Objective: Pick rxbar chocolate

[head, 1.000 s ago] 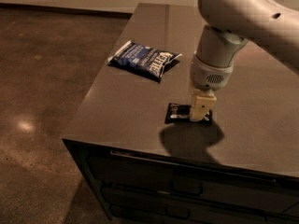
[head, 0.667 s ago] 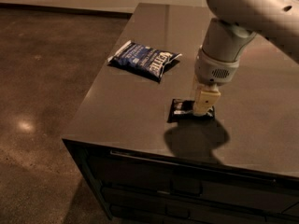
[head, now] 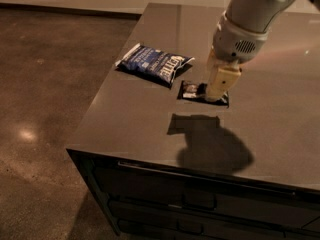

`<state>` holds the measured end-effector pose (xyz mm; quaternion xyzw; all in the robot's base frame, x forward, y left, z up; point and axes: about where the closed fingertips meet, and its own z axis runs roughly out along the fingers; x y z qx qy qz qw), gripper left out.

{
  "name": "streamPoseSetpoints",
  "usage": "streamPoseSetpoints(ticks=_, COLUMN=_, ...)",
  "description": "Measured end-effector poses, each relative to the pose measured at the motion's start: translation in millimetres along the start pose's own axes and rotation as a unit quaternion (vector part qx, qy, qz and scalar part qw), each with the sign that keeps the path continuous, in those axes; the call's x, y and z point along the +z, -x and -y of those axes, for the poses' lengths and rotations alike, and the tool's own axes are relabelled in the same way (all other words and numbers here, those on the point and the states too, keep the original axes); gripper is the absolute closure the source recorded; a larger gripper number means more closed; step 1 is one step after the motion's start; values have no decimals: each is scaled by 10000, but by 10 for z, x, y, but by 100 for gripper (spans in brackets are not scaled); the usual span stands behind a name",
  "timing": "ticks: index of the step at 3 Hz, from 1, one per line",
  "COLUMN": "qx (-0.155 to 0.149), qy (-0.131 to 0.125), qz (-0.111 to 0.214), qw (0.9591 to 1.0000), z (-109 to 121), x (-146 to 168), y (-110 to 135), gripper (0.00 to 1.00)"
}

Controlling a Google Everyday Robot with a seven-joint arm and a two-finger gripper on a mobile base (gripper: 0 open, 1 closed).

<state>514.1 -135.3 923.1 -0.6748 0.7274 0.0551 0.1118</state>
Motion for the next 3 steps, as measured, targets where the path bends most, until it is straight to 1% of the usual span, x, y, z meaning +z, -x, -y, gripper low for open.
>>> streamPoseSetpoints(ticks=1, qx=-107, qy=-163, qz=190, qw=9996, z=62, x=-274, y=157, gripper=100)
streamPoseSetpoints(ticks=2, qx=-178, qy=-323, qz=314, qw=9988, z=133, x=-488, y=260, gripper=100)
streamPoseSetpoints(ticks=3, qx=-185, qy=-428, qz=371, qw=9982, z=188, x=-489, y=298, gripper=100)
